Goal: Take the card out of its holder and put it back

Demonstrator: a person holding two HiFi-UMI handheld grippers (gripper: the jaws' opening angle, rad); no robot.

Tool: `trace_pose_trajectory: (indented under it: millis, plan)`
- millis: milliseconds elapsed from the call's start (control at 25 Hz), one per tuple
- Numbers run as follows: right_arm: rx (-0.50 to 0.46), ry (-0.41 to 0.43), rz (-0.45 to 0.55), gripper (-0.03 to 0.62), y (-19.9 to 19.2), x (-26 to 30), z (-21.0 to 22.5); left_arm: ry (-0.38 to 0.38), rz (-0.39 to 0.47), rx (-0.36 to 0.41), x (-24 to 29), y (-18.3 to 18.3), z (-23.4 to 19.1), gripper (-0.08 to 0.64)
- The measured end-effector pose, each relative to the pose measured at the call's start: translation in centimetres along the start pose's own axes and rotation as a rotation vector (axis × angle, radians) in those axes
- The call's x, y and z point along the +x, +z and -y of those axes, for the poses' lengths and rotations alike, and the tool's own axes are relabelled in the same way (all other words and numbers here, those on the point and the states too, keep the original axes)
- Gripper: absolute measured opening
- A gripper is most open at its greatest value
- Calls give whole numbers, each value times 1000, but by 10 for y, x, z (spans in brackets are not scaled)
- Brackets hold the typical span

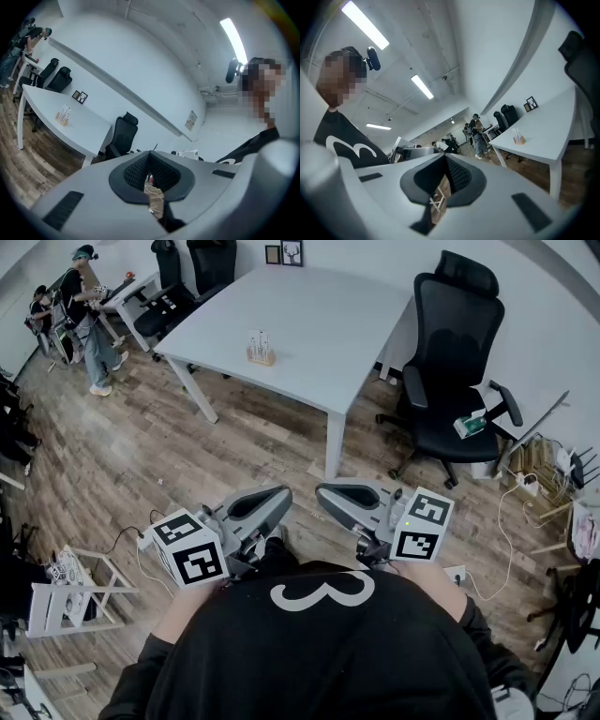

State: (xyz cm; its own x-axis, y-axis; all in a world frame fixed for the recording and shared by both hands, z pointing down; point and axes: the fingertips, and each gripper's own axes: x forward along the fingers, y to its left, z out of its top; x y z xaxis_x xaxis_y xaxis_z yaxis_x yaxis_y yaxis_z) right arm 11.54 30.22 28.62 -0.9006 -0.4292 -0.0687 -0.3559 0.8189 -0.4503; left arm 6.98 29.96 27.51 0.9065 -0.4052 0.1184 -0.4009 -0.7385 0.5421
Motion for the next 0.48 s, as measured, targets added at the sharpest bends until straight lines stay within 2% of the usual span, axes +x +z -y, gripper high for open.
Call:
trace_pose_trajectory:
  millis: [360, 480]
  plan:
    - [15, -8, 8, 8, 4, 14, 20, 10, 10, -39, 2, 5, -26, 14]
    - [59, 30, 44, 9, 11, 24, 28, 12, 11, -58, 4, 11, -44, 14]
